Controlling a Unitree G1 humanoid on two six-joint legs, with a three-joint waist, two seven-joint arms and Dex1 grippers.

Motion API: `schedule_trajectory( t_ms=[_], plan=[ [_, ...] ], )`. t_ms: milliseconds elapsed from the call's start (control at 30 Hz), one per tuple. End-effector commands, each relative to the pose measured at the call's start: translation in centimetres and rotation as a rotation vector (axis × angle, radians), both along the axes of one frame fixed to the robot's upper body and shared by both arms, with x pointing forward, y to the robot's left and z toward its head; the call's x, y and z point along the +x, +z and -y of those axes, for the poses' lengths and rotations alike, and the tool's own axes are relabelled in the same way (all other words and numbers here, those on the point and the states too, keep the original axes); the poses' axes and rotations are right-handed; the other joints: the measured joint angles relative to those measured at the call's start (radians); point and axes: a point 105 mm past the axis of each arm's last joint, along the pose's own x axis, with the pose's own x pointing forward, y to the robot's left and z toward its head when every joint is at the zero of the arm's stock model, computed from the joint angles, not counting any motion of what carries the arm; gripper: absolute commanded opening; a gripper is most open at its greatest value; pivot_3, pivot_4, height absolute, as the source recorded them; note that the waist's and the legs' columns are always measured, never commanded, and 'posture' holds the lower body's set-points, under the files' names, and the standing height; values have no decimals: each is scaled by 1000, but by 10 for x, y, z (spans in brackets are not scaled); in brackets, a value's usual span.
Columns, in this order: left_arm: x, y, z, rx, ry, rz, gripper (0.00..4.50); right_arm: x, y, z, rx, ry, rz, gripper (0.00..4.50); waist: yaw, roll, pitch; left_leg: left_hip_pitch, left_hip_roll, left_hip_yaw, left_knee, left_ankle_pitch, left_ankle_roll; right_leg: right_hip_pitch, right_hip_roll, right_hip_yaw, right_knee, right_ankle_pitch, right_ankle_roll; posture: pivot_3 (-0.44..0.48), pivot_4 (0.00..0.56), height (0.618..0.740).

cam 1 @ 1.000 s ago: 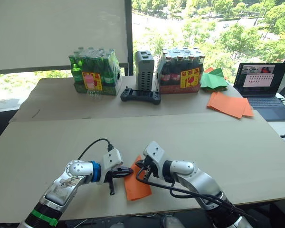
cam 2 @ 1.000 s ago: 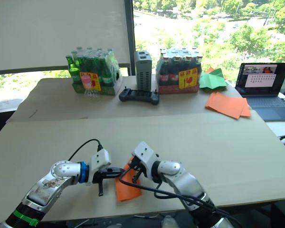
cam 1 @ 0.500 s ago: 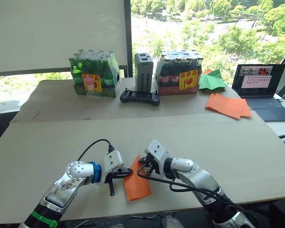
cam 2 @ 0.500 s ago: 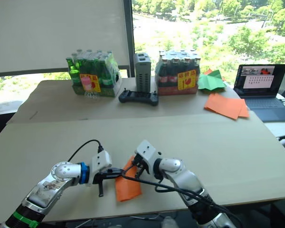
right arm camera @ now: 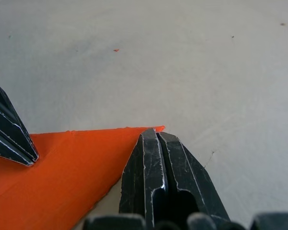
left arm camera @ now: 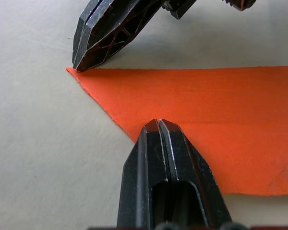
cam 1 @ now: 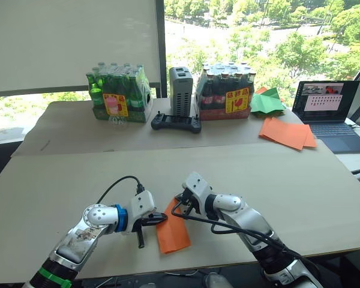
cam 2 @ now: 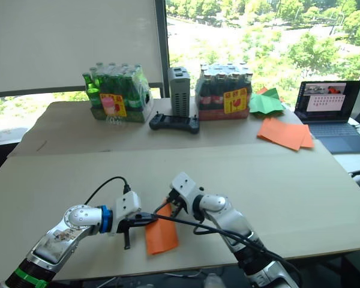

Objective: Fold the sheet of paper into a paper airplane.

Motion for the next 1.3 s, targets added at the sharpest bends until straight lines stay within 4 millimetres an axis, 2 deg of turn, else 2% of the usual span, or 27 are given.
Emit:
schedule_trajectory(
  t_ms=[33, 400, 700, 800, 867, 933, 1067, 1300],
  plan=[
    [-5, -21, -8, 69, 17, -63, 31, -9, -4, -3, -10, 28, -14, 0, 1, 0, 0, 0, 0, 0, 0, 0, 0, 0, 0, 0, 0, 0, 0, 0, 150, 723],
    [-3, -23, -9, 90, 11, -56, 31, -33, -11, -3, -38, 82, -49, 0, 2, 0, 0, 0, 0, 0, 0, 0, 0, 0, 0, 0, -1, 0, 0, 0, 150, 723],
    [-1, -24, -9, 96, 9, -51, 31, -43, -12, -1, -55, 102, -60, 0, 2, 0, 0, 0, 0, 0, 0, 0, 0, 0, 0, 0, -1, -1, 1, 0, 150, 723],
    [-1, -25, -9, 97, 7, -51, 31, -34, 8, -4, 15, 80, 16, 0, 2, 0, 0, 0, 0, 0, 0, 0, 0, 0, 0, 0, -1, -1, 1, 0, 150, 723],
    [-1, -25, -9, 98, 5, -51, 31, -30, 30, -9, 103, 78, 70, 0, 2, 0, 0, 0, 0, 0, 0, 0, 0, 0, 0, 0, -1, -1, 1, 0, 150, 723],
    [-1, -25, -9, 98, 5, -51, 31, -32, 35, -10, 114, 91, 84, 0, 3, 0, 0, -1, 0, 0, 0, 0, 0, 0, 0, 0, -1, -1, 1, 0, 150, 723],
    [-1, -25, -9, 98, 4, -50, 31, -38, 28, -10, 100, 107, 60, 0, 6, 0, 0, -1, 0, -1, 0, 0, 0, 0, 0, 0, -1, -1, 1, 0, 150, 723],
    [-2, -26, -9, 100, 4, -50, 31, -40, 3, 1, 33, 74, -5, 0, 5, 0, 0, -1, 0, -1, 0, 0, 0, 0, 0, -1, -1, -1, 1, 0, 150, 723]
  ],
)
